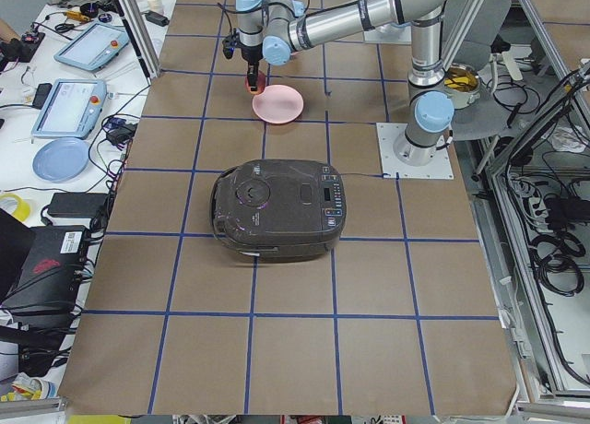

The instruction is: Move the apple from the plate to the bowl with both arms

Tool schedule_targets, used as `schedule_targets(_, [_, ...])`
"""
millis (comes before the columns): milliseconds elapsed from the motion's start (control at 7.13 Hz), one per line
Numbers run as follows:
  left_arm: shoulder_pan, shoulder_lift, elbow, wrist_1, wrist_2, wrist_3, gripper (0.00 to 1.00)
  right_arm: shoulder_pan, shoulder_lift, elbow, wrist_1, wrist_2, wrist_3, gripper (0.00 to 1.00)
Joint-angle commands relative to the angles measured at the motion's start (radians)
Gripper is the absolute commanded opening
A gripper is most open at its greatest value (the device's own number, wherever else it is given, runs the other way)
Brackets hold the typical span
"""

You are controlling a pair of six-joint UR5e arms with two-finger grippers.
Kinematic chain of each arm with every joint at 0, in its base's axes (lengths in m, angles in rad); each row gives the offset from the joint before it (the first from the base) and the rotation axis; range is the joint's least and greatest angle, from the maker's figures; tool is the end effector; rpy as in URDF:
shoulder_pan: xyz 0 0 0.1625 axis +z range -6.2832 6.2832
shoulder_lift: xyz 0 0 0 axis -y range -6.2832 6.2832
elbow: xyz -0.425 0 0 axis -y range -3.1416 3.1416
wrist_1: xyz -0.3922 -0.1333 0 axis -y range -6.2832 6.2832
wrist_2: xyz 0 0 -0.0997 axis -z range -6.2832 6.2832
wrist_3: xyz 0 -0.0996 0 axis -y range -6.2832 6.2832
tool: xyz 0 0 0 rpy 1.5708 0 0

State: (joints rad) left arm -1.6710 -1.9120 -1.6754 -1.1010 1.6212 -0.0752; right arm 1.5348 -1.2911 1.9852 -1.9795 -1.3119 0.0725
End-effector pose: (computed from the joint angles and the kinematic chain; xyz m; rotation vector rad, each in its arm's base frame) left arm -0.1875 -0.5823 0.2968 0.0377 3.0929 -0.0438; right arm 0.1412 -0.4927 0.1996 0.2085 2.8526 0.4176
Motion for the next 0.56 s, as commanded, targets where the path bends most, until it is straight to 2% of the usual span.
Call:
schedule_targets(0, [0.001,-0.006,0.0,0.0,0.006,0.002,0.0,0.001,0.007,0.003,-0.007,-0.007,0.001,0.33])
schedule_targets(140, [-0.01,-0.013,-0.007,0.001,0.002,-0.021,0.0,-0.001,0.0,0.007,-0.006,-0.006,0.004,0.69])
schedule_targets(280, [-0.03,-0.006,-0.007,0.0,-0.001,-0.067,0.0,-0.001,-0.01,0.004,-0.007,-0.007,0.012,1.0])
schedule_targets(421, [-0.067,0.001,-0.006,0.0,-0.01,-0.115,0.0,-0.002,-0.032,-0.012,0.001,-0.029,0.015,1.0])
